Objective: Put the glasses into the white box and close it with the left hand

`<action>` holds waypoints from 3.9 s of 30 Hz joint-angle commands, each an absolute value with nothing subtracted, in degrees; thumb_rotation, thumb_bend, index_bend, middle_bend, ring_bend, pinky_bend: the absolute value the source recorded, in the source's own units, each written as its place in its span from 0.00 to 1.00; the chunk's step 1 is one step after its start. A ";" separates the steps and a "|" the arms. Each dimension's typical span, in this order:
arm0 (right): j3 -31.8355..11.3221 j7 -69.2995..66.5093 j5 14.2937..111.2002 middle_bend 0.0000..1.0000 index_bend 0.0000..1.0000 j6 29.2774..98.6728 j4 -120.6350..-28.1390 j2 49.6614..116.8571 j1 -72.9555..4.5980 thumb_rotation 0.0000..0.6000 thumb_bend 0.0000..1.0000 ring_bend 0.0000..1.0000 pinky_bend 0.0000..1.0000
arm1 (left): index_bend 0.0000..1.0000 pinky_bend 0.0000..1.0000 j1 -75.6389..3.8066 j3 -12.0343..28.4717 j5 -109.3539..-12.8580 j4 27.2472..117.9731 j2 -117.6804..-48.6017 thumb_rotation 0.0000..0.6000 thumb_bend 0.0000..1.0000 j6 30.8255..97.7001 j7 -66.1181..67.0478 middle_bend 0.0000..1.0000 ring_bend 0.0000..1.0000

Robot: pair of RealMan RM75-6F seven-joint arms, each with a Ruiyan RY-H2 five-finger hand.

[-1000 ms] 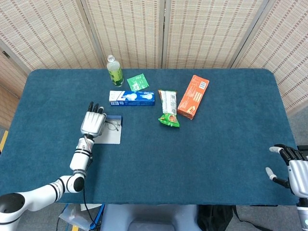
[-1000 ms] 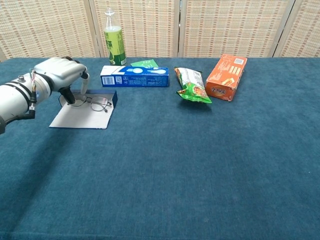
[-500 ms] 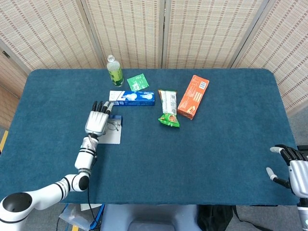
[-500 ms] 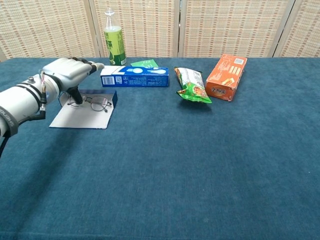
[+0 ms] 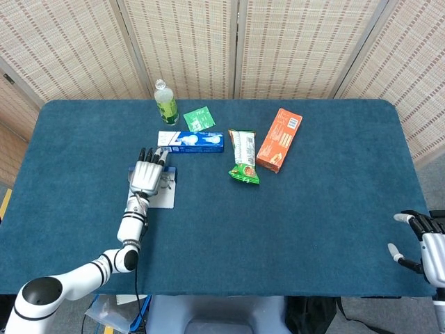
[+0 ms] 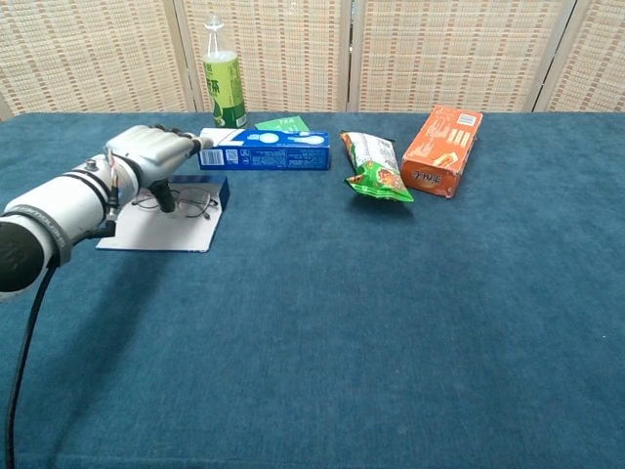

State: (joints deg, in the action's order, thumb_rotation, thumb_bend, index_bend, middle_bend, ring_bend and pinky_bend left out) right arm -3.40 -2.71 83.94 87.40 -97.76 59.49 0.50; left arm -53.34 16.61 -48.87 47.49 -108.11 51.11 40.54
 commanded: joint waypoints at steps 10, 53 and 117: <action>-3.40 -2.40 83.63 0.25 0.29 87.34 -98.03 59.39 0.71 1.00 0.26 0.23 0.23 | 0.00 0.00 -54.73 18.48 -47.13 42.37 -110.06 1.00 0.20 49.50 40.95 0.00 0.00; -3.32 -1.76 85.38 0.25 0.29 87.07 -98.44 59.99 -0.06 1.00 0.26 0.23 0.23 | 0.00 0.00 -39.38 7.17 -62.85 70.73 -95.97 1.00 0.20 65.09 35.44 0.00 0.00; -3.19 -1.81 85.05 0.25 0.29 87.60 -98.39 60.07 0.48 1.00 0.26 0.23 0.23 | 0.06 0.00 -40.23 12.50 -61.46 55.13 -102.90 1.00 0.20 59.93 30.06 0.00 0.00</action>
State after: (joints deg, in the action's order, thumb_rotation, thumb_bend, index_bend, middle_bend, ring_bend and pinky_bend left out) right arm -3.19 -1.81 85.05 87.60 -98.40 60.07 0.49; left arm -40.11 12.25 -61.26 55.50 -102.67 59.93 30.48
